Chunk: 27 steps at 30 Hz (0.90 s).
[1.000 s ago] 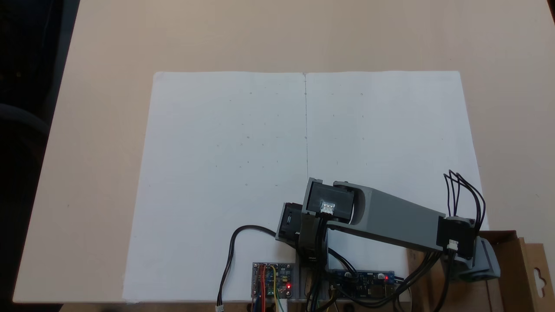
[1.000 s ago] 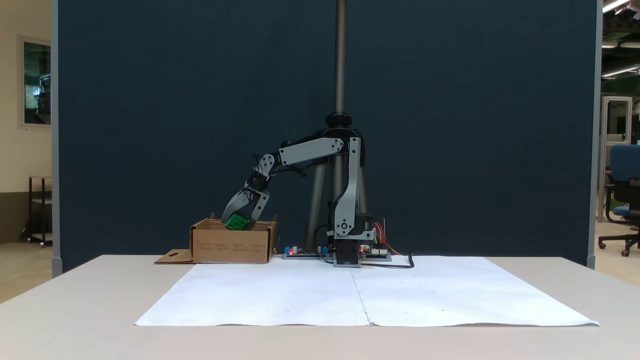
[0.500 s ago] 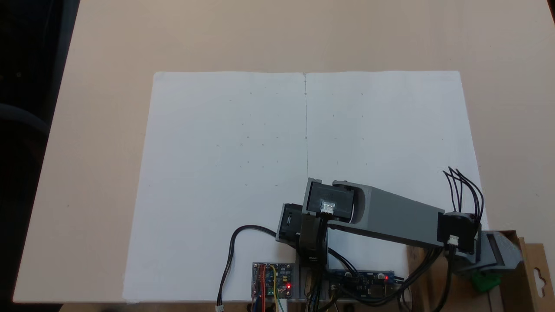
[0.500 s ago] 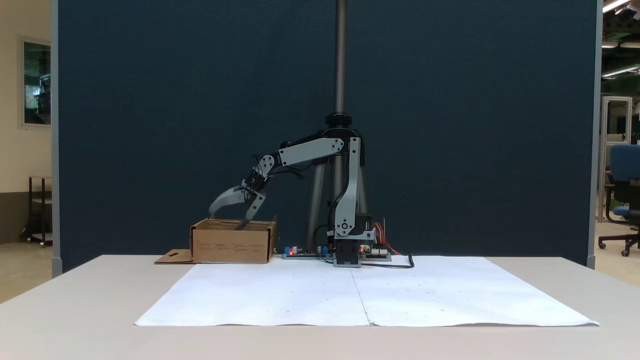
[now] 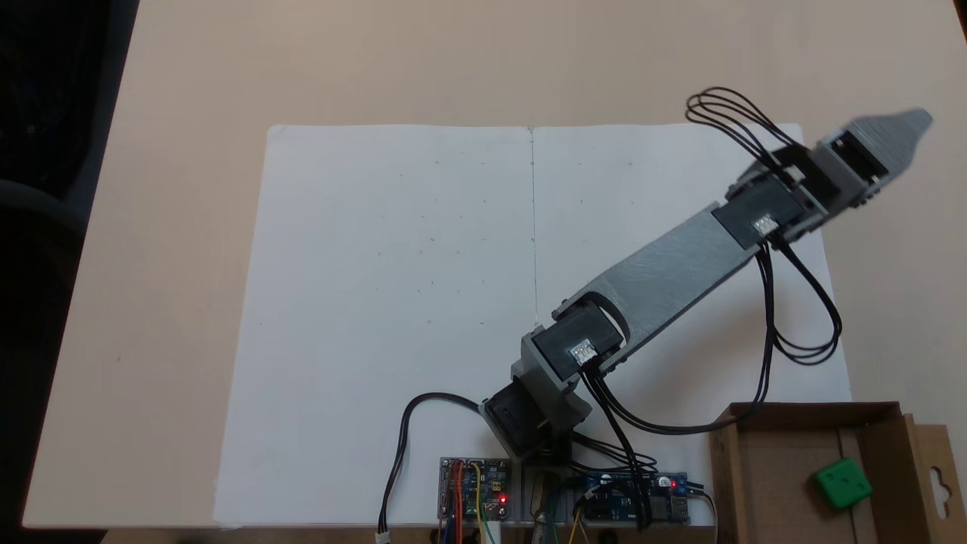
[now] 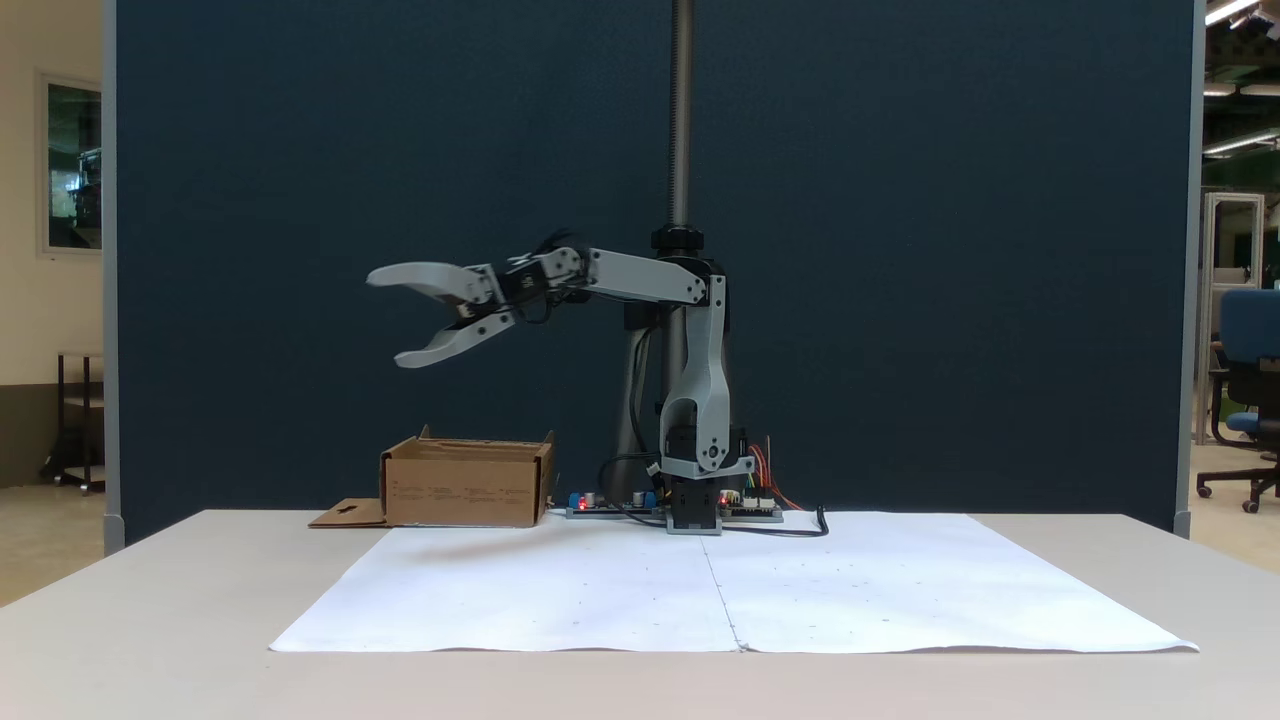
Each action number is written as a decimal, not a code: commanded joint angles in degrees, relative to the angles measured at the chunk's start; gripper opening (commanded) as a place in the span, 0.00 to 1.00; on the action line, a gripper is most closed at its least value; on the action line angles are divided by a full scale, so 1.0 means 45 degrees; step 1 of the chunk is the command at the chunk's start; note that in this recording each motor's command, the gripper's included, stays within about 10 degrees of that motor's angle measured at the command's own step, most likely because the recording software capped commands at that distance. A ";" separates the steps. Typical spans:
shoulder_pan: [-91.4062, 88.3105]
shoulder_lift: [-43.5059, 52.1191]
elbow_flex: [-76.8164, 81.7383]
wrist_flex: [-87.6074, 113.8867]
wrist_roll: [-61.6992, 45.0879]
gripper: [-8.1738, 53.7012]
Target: Grasp a green dice and put it in the bin.
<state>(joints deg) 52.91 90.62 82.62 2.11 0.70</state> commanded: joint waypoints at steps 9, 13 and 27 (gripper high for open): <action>-0.6348 0.3047 0.1797 -0.1309 0.0605 0.85; -0.8516 0.4551 0.4082 -0.1563 0.0645 0.86; -1.0820 0.7754 1.4160 -0.7183 -0.0313 0.84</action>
<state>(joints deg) 4.22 123.84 146.69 -22.32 0.70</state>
